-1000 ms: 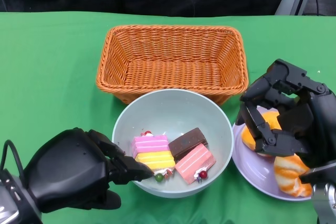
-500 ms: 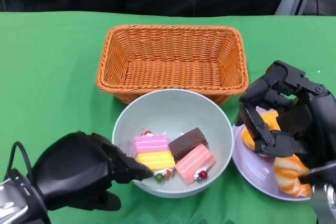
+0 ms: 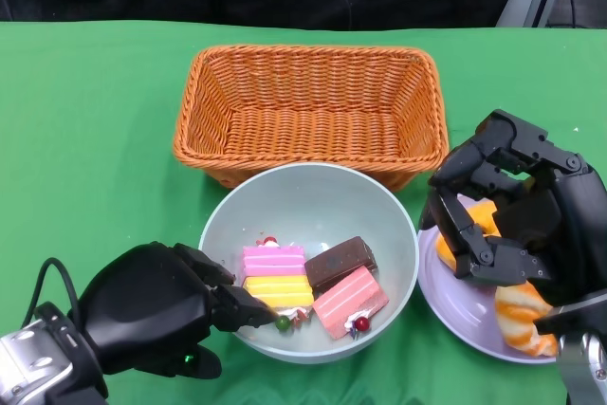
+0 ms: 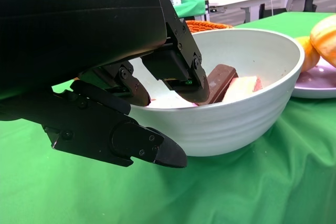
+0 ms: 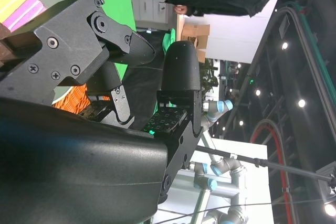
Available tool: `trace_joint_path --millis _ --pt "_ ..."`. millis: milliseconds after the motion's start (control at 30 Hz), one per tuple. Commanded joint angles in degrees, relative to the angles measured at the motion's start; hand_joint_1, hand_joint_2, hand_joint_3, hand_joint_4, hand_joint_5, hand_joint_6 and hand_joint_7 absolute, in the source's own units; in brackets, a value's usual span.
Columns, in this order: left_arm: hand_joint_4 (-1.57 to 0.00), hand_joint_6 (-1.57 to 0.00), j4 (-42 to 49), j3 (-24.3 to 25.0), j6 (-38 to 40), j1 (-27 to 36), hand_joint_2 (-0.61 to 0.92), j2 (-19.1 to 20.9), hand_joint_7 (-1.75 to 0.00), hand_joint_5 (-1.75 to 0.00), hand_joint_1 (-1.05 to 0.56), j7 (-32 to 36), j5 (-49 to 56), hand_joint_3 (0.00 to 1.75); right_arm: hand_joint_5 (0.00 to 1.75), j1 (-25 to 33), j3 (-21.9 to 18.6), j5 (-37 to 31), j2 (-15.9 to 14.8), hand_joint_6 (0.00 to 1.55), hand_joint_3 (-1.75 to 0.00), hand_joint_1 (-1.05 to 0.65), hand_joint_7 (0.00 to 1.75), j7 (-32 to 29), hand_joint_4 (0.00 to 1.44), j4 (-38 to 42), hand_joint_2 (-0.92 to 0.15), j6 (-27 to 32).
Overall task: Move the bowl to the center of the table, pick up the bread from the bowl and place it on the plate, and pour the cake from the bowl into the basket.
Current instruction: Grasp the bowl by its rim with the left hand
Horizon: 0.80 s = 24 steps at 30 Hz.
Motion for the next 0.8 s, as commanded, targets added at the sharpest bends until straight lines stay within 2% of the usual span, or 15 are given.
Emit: trace_joint_path --millis 33,800 --pt "-0.82 -0.75 0.6 -0.6 0.7 -0.1 0.92 0.9 0.0 0.0 -0.49 0.2 0.9 0.05 1.57 0.0 -0.1 0.7 0.2 0.71 -1.09 -0.11 1.28 -0.3 0.79 -0.7 -0.47 0.3" --pt "-0.84 -0.76 -5.0 -4.3 7.4 -2.3 0.92 1.7 0.0 0.0 -0.53 -8.3 4.5 0.08 1.61 0.7 1.2 -0.9 1.6 0.7 -1.17 -0.12 1.32 -1.7 0.78 -1.2 -0.42 -0.8"
